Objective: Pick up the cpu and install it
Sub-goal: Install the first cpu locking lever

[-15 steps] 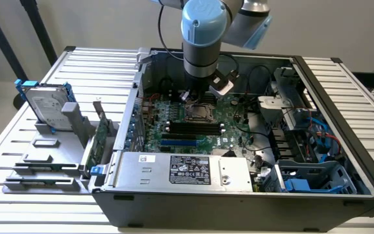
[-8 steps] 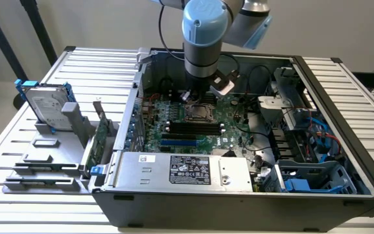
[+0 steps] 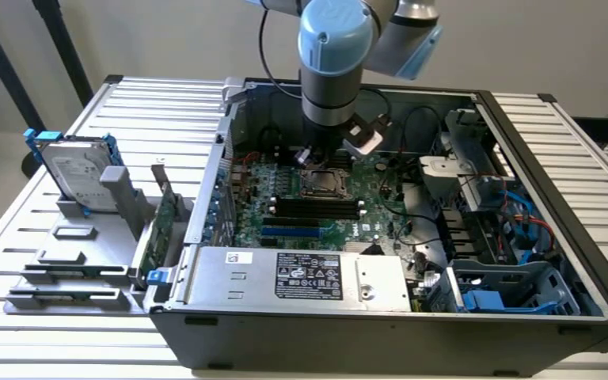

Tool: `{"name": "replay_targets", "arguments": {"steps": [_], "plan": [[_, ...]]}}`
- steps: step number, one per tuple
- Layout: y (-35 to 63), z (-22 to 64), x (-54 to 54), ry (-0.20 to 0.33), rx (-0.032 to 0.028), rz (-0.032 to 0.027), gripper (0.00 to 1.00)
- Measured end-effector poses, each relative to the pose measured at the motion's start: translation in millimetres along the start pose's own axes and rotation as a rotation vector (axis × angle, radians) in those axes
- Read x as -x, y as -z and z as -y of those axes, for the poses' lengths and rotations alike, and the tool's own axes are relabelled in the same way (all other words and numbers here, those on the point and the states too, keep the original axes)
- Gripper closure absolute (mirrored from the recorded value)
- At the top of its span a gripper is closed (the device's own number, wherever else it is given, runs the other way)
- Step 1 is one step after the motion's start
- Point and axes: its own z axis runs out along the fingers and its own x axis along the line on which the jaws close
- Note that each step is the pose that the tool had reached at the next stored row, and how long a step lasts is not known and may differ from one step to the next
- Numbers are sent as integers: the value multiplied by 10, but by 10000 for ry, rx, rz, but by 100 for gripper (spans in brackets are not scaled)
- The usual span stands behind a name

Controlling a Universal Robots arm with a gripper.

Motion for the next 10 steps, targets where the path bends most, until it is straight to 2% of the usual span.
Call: {"name": "replay_targets", "arguments": {"steps": [10], "plan": [[-19,-23,-15,0,3,2,89]]}}
